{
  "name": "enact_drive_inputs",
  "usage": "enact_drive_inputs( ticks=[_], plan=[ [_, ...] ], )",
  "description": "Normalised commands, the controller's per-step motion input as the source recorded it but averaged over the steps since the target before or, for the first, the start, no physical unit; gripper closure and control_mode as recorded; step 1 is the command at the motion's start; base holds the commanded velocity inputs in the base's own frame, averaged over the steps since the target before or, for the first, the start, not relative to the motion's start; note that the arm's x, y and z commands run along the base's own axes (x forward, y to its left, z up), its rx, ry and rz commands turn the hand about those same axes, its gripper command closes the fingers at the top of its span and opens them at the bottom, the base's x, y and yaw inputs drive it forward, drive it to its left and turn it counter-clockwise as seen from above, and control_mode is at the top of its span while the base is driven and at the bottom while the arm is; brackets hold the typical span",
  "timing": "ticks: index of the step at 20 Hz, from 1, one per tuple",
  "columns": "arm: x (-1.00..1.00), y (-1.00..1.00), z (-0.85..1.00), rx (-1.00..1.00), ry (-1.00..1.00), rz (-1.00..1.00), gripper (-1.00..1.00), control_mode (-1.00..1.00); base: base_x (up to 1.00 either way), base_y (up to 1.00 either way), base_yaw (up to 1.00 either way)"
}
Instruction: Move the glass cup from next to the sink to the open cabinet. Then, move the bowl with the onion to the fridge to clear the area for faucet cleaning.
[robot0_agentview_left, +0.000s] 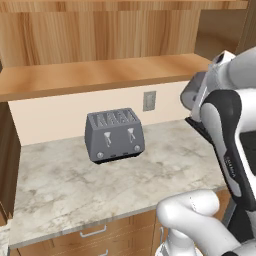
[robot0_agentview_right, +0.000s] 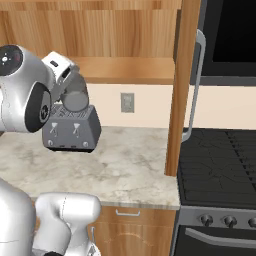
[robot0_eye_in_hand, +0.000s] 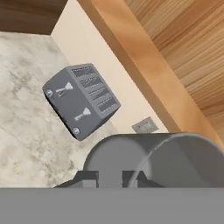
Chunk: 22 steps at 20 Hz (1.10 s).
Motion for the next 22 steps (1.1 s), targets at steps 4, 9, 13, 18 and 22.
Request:
enact_drive_inputs(
  ticks=[4,9,13,18,22],
  plan=[
    [0.25,0.00,0.50,0.00,-0.17,0.00,1.00,-1.00,0.00,0.00,0.00],
    [0.60,0.04,0.23,0.00,-0.14,0.00,1.00,-1.00,0.00,0.00,0.00],
    [0.79,0.13,0.09,-0.01,-0.08,0.00,1.00,-1.00,0.00,0.00,0.00],
    [1.00,0.17,0.00,0.00,-0.01,0.00,1.00,-1.00,0.00,0.00,0.00],
    [0.93,0.19,0.00,0.00,0.01,0.00,1.00,-1.00,0.00,0.00,0.00]
  ],
)
